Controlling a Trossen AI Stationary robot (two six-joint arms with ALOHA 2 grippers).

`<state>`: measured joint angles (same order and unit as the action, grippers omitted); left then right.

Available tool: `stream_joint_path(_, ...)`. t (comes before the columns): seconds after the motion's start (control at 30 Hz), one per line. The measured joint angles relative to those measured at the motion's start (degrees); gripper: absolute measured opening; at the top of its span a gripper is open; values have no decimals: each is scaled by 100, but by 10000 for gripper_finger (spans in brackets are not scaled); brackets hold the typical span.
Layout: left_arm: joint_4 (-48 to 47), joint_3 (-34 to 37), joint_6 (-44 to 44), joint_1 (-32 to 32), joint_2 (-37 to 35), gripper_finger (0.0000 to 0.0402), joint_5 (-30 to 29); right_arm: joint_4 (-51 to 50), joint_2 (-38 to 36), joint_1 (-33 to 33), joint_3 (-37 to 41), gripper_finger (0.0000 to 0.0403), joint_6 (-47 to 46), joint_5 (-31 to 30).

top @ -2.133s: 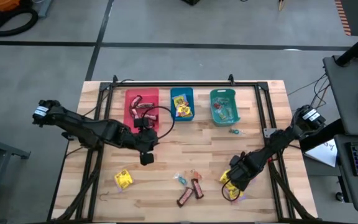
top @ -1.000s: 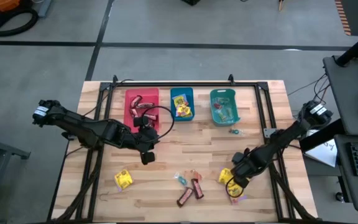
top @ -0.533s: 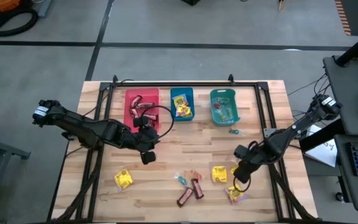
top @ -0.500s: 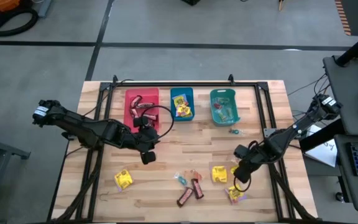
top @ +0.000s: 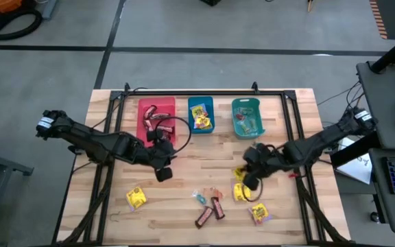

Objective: Sort candy
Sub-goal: Put the yellow candy into the blue bin

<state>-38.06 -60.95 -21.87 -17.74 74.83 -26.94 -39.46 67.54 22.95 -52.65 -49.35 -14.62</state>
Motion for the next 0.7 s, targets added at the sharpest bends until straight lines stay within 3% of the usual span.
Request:
stream_joint_path(0.37, -305, 2, -604, -515, 0, 84, 17, 790, 1132, -1678, -1008, 9, 2933, -255)
stream_joint_path(0.7, -1348, 2, -1708, -1077, 0, 84, 101, 1298, 2401, -2977, -2025, 9, 4594, -253)
